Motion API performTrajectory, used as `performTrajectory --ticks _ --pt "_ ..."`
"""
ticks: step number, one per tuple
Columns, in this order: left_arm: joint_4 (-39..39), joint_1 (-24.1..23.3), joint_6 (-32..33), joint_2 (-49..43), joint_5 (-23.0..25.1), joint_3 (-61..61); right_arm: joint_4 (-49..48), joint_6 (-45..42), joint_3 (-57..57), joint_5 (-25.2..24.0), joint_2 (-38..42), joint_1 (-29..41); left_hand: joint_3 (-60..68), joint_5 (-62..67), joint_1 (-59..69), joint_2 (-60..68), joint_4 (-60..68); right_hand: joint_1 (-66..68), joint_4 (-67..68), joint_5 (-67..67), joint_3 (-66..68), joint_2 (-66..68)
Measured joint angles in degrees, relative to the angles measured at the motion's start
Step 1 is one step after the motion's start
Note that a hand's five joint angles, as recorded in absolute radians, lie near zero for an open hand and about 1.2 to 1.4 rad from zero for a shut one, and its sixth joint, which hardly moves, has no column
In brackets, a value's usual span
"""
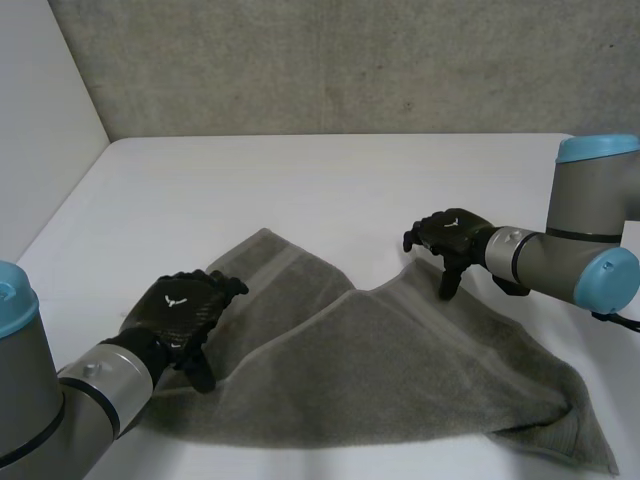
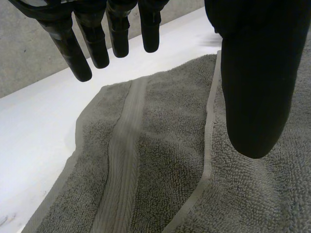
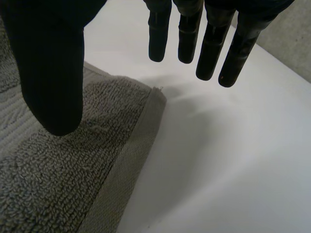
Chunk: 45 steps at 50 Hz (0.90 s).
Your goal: Fold the towel.
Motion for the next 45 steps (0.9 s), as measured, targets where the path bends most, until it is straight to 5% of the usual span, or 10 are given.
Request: performTrajectory --ticks 34,40,45 --pt "0.41 0.52 0.00 -0.26 0.10 0.09 1.37 0.02 -2.18 0.24 3.46 0.94 -0.02 -0.17 -0.11 -0.11 -0.09 14.11 18.96 17.03 19.30 19.05" --pt "0.41 0.72 0.01 -0.26 0.10 0.03 1.28 0.13 -1.54 0.08 2.38 1.08 -0.09 -0.24 -0.11 -0.15 -0.13 31.99 39.11 36.89 38.99 40.24" --pt "0.38 0.71 0.00 -0.26 0.10 0.02 1.05 0.68 -0.32 -0.15 0.38 1.16 -0.12 -0.31 -0.11 -0.18 -0.16 34.52 45.54 42.82 44.78 45.65"
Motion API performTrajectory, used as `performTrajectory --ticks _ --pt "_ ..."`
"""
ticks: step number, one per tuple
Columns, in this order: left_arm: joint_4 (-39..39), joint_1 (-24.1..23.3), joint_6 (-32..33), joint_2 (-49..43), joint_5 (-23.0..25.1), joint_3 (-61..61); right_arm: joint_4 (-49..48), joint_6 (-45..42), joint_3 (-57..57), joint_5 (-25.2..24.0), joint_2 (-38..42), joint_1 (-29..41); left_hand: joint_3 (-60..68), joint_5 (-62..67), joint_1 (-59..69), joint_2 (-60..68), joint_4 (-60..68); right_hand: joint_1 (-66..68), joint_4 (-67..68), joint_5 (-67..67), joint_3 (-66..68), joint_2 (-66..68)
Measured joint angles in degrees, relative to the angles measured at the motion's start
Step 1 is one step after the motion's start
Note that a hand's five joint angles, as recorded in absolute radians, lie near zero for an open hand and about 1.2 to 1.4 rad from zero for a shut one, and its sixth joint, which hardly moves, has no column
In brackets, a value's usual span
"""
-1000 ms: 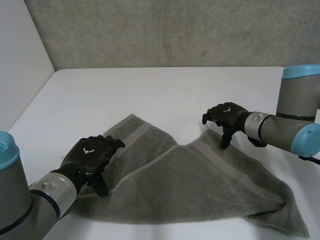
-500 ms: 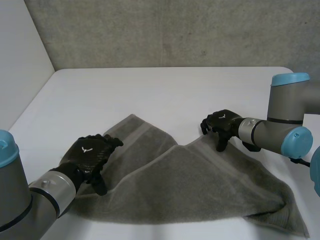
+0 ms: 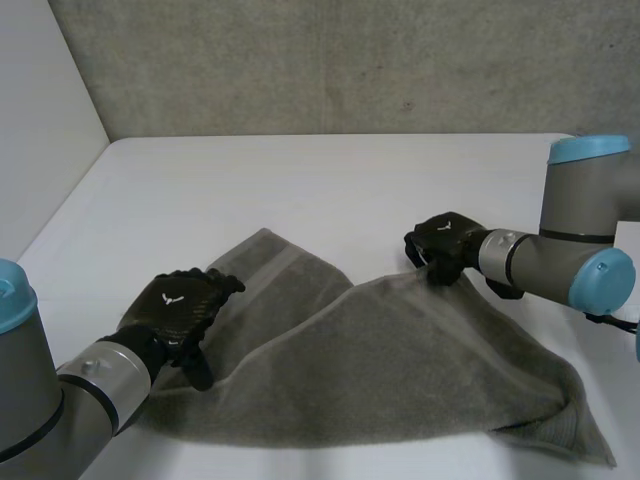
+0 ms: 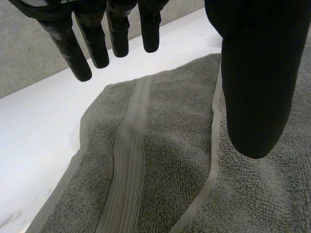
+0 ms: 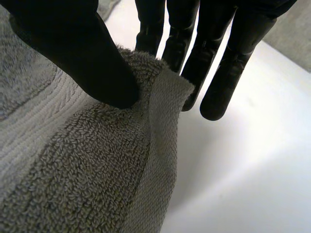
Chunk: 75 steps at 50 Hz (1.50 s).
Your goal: Fold the towel.
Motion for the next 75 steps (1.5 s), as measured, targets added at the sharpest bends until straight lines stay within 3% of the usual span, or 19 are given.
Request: performTrajectory --ticks 14,22,27,39,62,69,75 --pt "0.01 1.66 0.09 0.00 -0.02 -0.67 -2.57 2.75 8.62 -0.63 -8.92 -1.33 0.02 0.06 0.03 0.04 0.02 0.00 0.21 0.74 0.24 0.00" --pt "-0.51 8.51 0.33 -0.07 1.47 -1.39 -14.34 10.76 19.23 0.04 -20.37 -7.63 0.58 0.77 0.58 0.60 0.59 0.00 0.21 0.79 0.24 0.00" --pt "-2.02 11.97 1.26 -1.27 3.52 -1.10 -16.90 13.01 23.97 -0.87 -23.66 -9.53 1.47 1.64 1.53 1.57 1.50 0.00 0.21 0.83 0.24 0.00" --pt "-6.85 17.22 7.31 -7.83 4.21 -0.65 -17.53 12.38 30.95 -5.48 -25.67 -11.02 3.47 3.63 3.51 3.51 3.49 0.01 0.21 1.07 0.24 0.00" --pt "-2.04 22.30 7.97 -9.99 3.87 2.57 -18.63 11.07 36.63 -9.42 -29.24 -13.08 5.66 5.84 5.76 5.69 5.64 0.00 0.21 1.08 0.24 0.00" --pt "-2.57 22.44 8.04 -11.16 4.01 3.30 -18.65 10.63 36.53 -9.37 -29.26 -13.04 14.16 14.21 14.43 14.19 14.20 0.00 0.21 1.08 0.24 0.00" --pt "-2.96 22.32 8.46 -13.20 4.20 3.68 -18.61 10.59 35.93 -9.29 -29.25 -12.99 35.03 35.07 35.63 35.11 35.07 0.00 0.21 1.11 0.24 0.00"
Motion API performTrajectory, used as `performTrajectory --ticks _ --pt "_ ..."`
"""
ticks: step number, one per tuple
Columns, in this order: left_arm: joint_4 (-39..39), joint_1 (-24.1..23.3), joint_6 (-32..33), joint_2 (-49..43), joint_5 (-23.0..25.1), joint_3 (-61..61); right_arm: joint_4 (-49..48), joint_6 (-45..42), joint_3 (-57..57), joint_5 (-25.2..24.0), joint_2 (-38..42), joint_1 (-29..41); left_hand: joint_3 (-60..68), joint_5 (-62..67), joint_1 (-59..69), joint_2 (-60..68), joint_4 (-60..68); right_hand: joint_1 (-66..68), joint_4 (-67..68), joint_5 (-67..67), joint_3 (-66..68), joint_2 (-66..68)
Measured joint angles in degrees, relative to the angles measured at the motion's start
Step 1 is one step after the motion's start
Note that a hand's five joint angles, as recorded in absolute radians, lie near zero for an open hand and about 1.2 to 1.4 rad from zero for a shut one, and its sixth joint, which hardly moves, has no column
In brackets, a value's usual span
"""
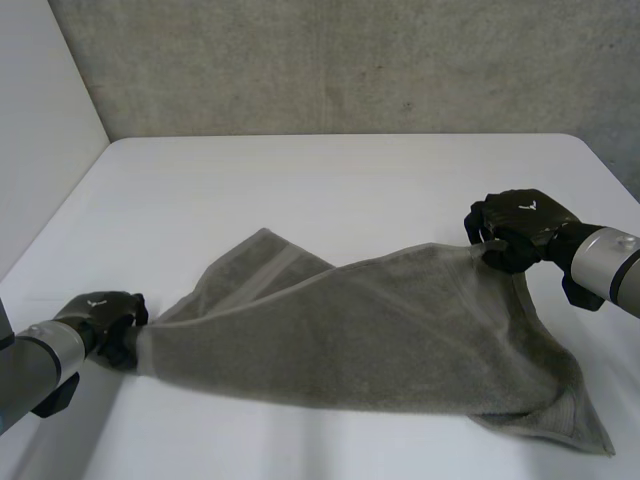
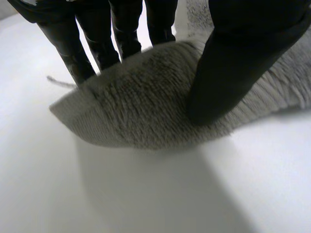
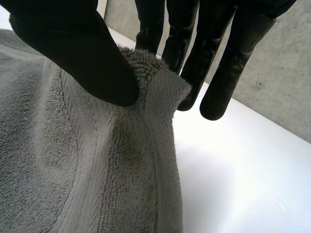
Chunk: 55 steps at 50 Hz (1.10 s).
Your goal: Fold the towel.
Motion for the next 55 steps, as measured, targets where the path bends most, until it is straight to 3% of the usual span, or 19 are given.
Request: performTrajectory --ticks 2,8,15,20,26,32,40,43,55 --pt "-0.28 -0.08 1.03 -1.15 -0.02 0.66 -0.01 -0.01 -0.62 0.07 0.01 0.09 12.40 12.45 12.54 12.80 12.46 0.00 0.00 0.00 0.00 0.00" --pt "-0.46 -0.61 4.52 -2.18 -0.17 3.69 -0.38 -0.01 -3.21 0.42 0.03 0.55 18.00 17.32 15.44 18.11 17.98 0.00 0.00 0.02 0.00 0.00" --pt "-0.15 -3.03 7.33 -2.43 -0.94 15.54 -2.26 0.11 -10.93 3.13 0.80 1.19 19.41 18.37 16.18 19.43 19.34 0.00 0.28 0.02 0.00 0.40" --pt "-0.06 -5.85 7.68 -4.10 -3.17 30.94 -7.64 0.33 -20.15 8.37 2.02 2.83 19.65 18.60 16.36 19.68 19.56 0.00 0.28 0.02 0.00 0.40" --pt "0.53 -8.68 7.14 -8.29 -8.80 55.77 -22.90 1.44 -31.03 18.29 2.52 5.29 19.68 18.60 16.36 19.73 19.64 0.00 0.28 0.03 0.00 0.40" --pt "1.76 -9.14 4.34 -10.42 -12.82 68.00 -30.09 4.28 -31.78 20.01 1.41 5.68 19.71 19.27 17.24 19.74 19.75 0.00 0.28 0.04 0.00 0.40" --pt "3.23 -9.51 1.32 -8.79 -13.38 59.66 -30.76 7.25 -20.68 12.26 -0.69 5.34 19.72 19.48 17.92 19.75 19.77 0.66 0.28 0.29 0.00 0.40" --pt "7.32 -9.75 1.27 -6.89 -12.87 46.39 -29.75 7.17 -10.29 8.58 -2.00 5.03 19.72 19.48 17.92 19.75 19.77 0.66 0.28 0.34 0.00 0.40" --pt "14.67 -9.83 4.92 -4.88 -8.84 21.88 -23.37 3.22 4.73 5.45 -2.16 4.00 19.74 19.48 17.92 19.76 19.78 0.66 0.28 0.35 0.00 0.40"
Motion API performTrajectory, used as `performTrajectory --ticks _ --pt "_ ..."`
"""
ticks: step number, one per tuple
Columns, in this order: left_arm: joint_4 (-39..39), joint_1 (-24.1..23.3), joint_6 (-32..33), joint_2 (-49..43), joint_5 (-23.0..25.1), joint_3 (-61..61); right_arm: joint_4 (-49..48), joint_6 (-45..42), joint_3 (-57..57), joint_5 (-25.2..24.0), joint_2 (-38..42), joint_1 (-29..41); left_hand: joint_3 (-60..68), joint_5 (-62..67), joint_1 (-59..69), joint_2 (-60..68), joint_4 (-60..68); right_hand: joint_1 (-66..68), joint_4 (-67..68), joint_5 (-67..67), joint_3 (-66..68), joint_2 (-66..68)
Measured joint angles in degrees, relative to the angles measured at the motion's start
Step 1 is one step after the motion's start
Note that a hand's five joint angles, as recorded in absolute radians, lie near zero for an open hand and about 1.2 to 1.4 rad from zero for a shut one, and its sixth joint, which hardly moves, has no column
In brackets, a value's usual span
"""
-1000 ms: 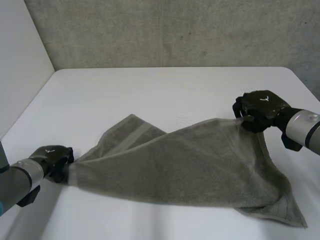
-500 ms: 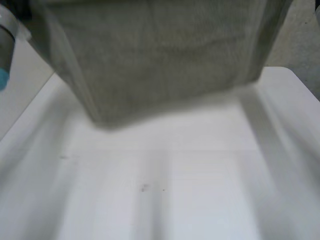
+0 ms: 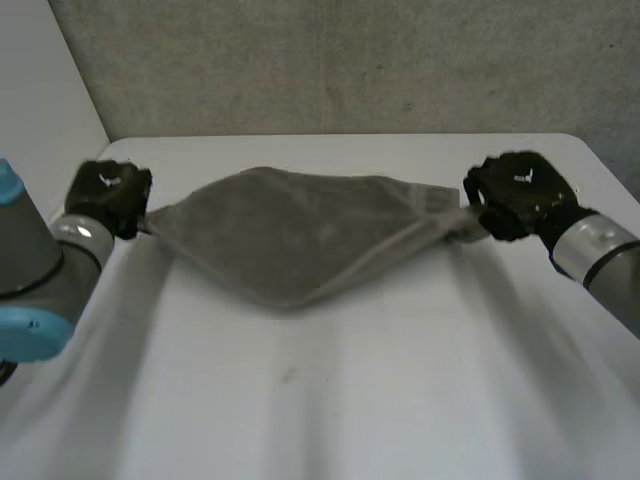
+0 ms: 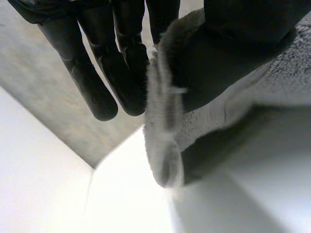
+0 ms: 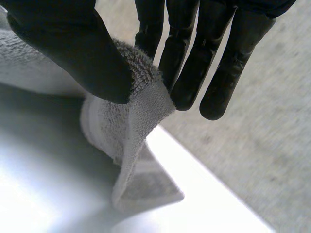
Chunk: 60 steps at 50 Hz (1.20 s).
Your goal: Fold the towel.
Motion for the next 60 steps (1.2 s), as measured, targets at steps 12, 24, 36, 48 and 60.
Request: performTrajectory --ticks 12,24,36,48,60 --pt "-2.31 -1.18 9.79 5.82 3.03 -3.51 23.10 -14.66 -4.15 0.89 -2.82 -1.03 0.01 0.00 0.00 0.03 0.00 0.00 0.00 0.00 0.00 0.00" --pt "-18.38 -1.21 10.71 21.35 3.50 1.01 47.79 -25.81 -14.64 3.18 -14.40 -5.05 0.01 0.00 0.00 0.03 0.01 0.00 0.00 0.02 0.00 0.00" --pt "-25.24 -1.42 15.12 15.22 3.46 7.46 51.49 -29.07 -19.67 8.39 -10.92 -1.68 0.01 0.00 0.03 0.03 0.01 0.00 0.00 0.18 0.00 0.00" --pt "-30.92 -1.83 17.39 -8.11 1.93 19.29 51.57 -38.16 -28.91 24.53 7.99 8.69 0.01 0.05 0.03 0.03 0.01 0.00 0.00 0.30 0.00 0.00" --pt "-31.34 -2.05 19.98 -19.07 0.17 42.60 41.33 -39.11 -43.63 26.11 15.84 11.37 0.01 0.05 0.03 0.03 0.01 0.00 0.00 0.31 0.00 0.00"
